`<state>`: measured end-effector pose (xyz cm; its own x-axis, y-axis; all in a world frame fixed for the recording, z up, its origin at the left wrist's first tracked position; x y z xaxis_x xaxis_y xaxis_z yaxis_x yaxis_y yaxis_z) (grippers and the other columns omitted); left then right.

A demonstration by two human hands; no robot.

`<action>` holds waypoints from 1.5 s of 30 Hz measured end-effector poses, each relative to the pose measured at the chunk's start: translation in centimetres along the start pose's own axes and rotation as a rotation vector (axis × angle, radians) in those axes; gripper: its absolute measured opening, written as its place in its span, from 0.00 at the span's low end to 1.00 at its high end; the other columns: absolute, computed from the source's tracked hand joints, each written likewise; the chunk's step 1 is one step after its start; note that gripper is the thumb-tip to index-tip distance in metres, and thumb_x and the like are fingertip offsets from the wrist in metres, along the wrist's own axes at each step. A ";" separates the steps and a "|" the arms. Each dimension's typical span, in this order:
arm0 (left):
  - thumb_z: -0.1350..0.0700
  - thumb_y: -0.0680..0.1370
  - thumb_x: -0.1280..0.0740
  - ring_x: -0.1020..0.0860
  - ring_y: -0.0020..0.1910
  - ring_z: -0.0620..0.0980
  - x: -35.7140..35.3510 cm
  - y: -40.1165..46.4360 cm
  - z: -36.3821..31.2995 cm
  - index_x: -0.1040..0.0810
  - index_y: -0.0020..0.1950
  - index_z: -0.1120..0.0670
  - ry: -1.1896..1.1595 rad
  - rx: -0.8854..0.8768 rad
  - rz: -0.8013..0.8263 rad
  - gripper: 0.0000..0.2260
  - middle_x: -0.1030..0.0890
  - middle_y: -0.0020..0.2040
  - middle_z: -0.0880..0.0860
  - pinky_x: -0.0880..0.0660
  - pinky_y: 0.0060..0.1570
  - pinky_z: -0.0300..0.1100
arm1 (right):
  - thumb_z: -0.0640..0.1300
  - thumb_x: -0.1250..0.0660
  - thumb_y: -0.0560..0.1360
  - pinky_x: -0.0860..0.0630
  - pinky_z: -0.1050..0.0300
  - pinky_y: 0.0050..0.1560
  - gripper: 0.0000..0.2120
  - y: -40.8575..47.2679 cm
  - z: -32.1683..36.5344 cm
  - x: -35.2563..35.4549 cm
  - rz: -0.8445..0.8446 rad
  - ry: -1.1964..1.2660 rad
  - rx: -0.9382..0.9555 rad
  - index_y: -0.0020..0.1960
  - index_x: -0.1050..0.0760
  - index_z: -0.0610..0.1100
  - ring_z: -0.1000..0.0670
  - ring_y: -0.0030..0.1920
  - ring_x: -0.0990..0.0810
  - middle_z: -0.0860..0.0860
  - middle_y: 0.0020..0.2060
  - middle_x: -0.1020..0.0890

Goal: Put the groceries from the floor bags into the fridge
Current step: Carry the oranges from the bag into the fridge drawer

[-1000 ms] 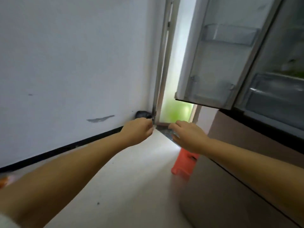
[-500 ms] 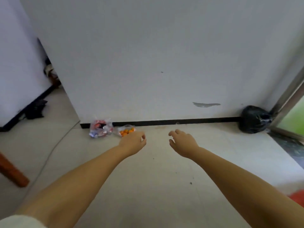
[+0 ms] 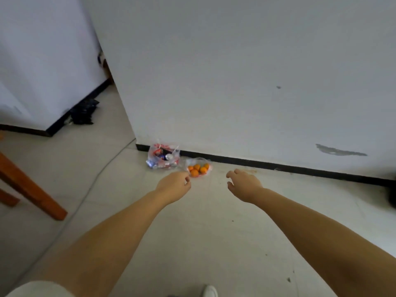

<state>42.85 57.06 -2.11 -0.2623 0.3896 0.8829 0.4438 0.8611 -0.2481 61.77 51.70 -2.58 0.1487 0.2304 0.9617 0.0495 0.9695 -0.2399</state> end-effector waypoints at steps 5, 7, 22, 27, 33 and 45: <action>0.54 0.79 0.41 0.22 0.50 0.54 2.5 8.6 5.9 0.23 0.52 0.55 -0.018 0.091 0.020 0.09 0.20 0.51 0.55 0.27 0.48 0.44 | 0.49 0.47 0.81 0.29 0.48 0.59 0.18 11.0 2.0 0.1 0.077 -0.005 0.062 0.69 0.35 0.46 0.43 0.62 0.27 0.46 0.66 0.30; 0.54 0.79 0.42 0.22 0.48 0.53 3.0 13.3 7.6 0.23 0.52 0.56 -0.031 0.086 0.035 0.09 0.20 0.49 0.55 0.26 0.47 0.45 | 0.49 0.46 0.81 0.29 0.47 0.59 0.17 15.6 2.2 0.0 0.083 -0.002 0.060 0.68 0.34 0.45 0.43 0.63 0.27 0.46 0.65 0.30; 0.54 0.78 0.40 0.24 0.39 0.48 -1.2 46.8 16.8 0.26 0.42 0.53 -0.030 -0.011 0.300 0.07 0.22 0.40 0.52 0.27 0.41 0.42 | 0.50 0.46 0.81 0.24 0.55 0.56 0.16 45.4 -5.2 -8.9 0.237 0.293 -0.299 0.67 0.33 0.48 0.48 0.57 0.23 0.50 0.62 0.26; 0.55 0.79 0.41 0.28 0.38 0.47 -14.0 58.3 22.8 0.32 0.36 0.48 -0.079 0.010 0.324 0.11 0.27 0.37 0.48 0.30 0.40 0.41 | 0.48 0.46 0.81 0.25 0.55 0.54 0.15 56.9 -8.5 -22.5 0.304 0.334 -0.305 0.65 0.31 0.48 0.47 0.57 0.23 0.48 0.60 0.26; 0.55 0.80 0.44 0.23 0.54 0.54 -33.1 68.9 30.8 0.24 0.55 0.55 -0.069 0.022 0.385 0.11 0.21 0.55 0.55 0.28 0.53 0.44 | 0.46 0.45 0.81 0.27 0.50 0.61 0.17 67.3 -10.4 -43.2 0.432 0.328 -0.188 0.69 0.34 0.48 0.44 0.64 0.27 0.47 0.66 0.30; 0.54 0.78 0.40 0.33 0.67 0.57 -52.7 80.7 35.5 0.35 0.68 0.51 0.285 -0.215 0.467 0.19 0.35 0.69 0.55 0.30 0.63 0.52 | 0.61 0.39 0.75 0.26 0.48 0.60 0.30 75.8 -11.7 -63.4 0.294 0.386 -0.251 0.73 0.42 0.54 0.44 0.65 0.30 0.47 0.66 0.35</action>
<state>62.06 117.67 -82.82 0.2306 0.5830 0.7791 0.6285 0.5220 -0.5767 67.68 109.61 -83.32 0.5410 0.3954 0.7422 0.1785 0.8085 -0.5608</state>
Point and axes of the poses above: each hand's wrist, its own y-axis towards the middle knuckle, its own x-axis out of the back of the hand, z = x × y, the point moved 9 cm from there along y, towards the middle knuckle
